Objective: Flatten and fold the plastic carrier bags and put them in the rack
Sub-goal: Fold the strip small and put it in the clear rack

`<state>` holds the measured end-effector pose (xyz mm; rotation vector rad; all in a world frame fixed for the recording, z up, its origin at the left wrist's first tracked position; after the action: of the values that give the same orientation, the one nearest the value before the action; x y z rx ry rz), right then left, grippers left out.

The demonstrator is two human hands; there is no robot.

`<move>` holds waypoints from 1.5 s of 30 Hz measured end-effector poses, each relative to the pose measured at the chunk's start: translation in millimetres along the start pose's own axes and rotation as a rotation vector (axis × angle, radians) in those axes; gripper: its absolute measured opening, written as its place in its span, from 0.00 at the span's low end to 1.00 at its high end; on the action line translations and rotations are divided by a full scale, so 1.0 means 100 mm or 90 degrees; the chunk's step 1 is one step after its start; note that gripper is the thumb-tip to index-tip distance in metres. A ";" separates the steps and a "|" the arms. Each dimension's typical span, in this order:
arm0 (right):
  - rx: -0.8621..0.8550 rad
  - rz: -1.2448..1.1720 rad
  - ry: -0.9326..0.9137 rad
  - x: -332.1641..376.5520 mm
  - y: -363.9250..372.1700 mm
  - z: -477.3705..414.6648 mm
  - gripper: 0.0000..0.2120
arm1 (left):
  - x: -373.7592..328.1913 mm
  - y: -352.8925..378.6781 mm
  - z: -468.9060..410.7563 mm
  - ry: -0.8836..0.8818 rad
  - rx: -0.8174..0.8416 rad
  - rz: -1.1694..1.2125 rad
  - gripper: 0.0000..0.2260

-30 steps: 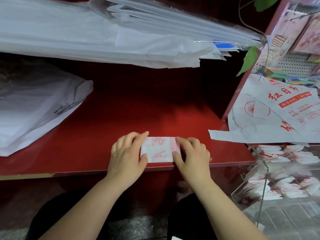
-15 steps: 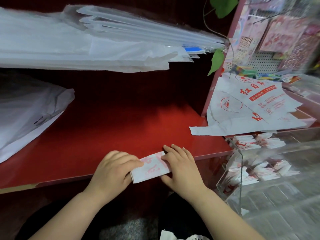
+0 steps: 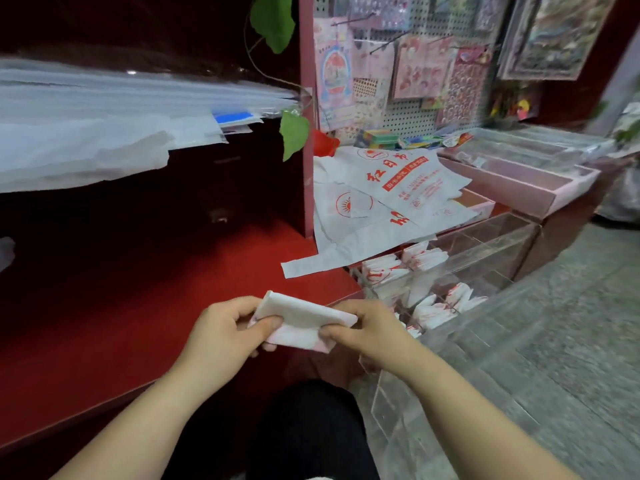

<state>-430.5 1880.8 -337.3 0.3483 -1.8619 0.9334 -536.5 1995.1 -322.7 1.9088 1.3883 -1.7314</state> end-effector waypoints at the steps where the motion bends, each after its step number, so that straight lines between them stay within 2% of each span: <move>1: -0.017 -0.020 0.019 -0.10 -0.13 -0.01 0.03 | -0.02 0.12 -0.04 -0.014 0.011 0.012 0.11; 6: -0.113 -0.052 0.056 -0.52 -0.71 -0.08 0.11 | -0.19 0.67 -0.31 -0.036 0.043 0.029 0.09; 9: -0.234 -0.019 0.043 -0.76 -1.20 -0.16 0.08 | -0.34 0.94 -0.53 -0.009 0.033 0.005 0.09; 11: -0.388 0.082 0.034 -0.96 -1.72 -0.22 0.10 | -0.43 1.09 -0.69 0.009 0.017 -0.013 0.07; 13: -0.451 0.225 0.045 -1.18 -2.12 -0.35 0.15 | -0.54 1.24 -0.85 0.028 -0.001 -0.027 0.05; 16: -0.397 0.399 0.132 -1.60 -2.45 -0.58 0.21 | -0.73 1.50 -1.04 0.069 -0.030 -0.057 0.09; 18: -0.345 0.449 0.134 -1.77 -2.52 -0.70 0.22 | -0.86 1.69 -1.15 0.079 -0.040 -0.060 0.07; 22: -0.328 0.429 0.100 -1.89 -2.58 -0.80 0.20 | -1.10 2.14 -1.33 0.118 -0.039 -0.112 0.06; 27: -0.349 0.404 0.070 -1.94 -2.59 -0.80 0.22 | -1.23 2.74 -1.37 0.212 -0.001 -0.334 0.09; 30: -0.362 0.390 0.060 -1.98 -2.60 -0.81 0.23 | -1.25 3.03 -1.35 0.282 0.045 -0.408 0.10; 35: -0.379 0.354 0.058 -2.03 -2.59 -0.81 0.23 | -1.09 3.40 -1.25 0.261 0.198 -0.343 0.11; 38: -0.377 0.340 0.059 -2.04 -2.58 -0.81 0.24 | -1.01 3.52 -1.16 0.255 0.272 -0.325 0.15; 41: -0.376 0.343 0.067 -2.04 -2.57 -0.79 0.32 | -0.97 3.53 -1.15 0.222 0.299 -0.295 0.22; 45: -0.346 0.353 0.092 -2.04 -2.56 -0.79 0.34 | -1.04 3.42 -1.12 0.252 0.277 -0.303 0.26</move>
<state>-129.5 1736.6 -382.1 -0.5757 -2.0206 0.7311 -195.9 1840.3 -343.3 2.4031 1.8498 -2.0860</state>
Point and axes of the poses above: each hand's wrist, its own z-axis away from the middle knuckle, its own y-axis out of the palm, x = y × z, the point moved 10 cm from there along -z, towards the middle knuckle, and after that the axes turned 12 degrees about -x, right-handed, at the moved point
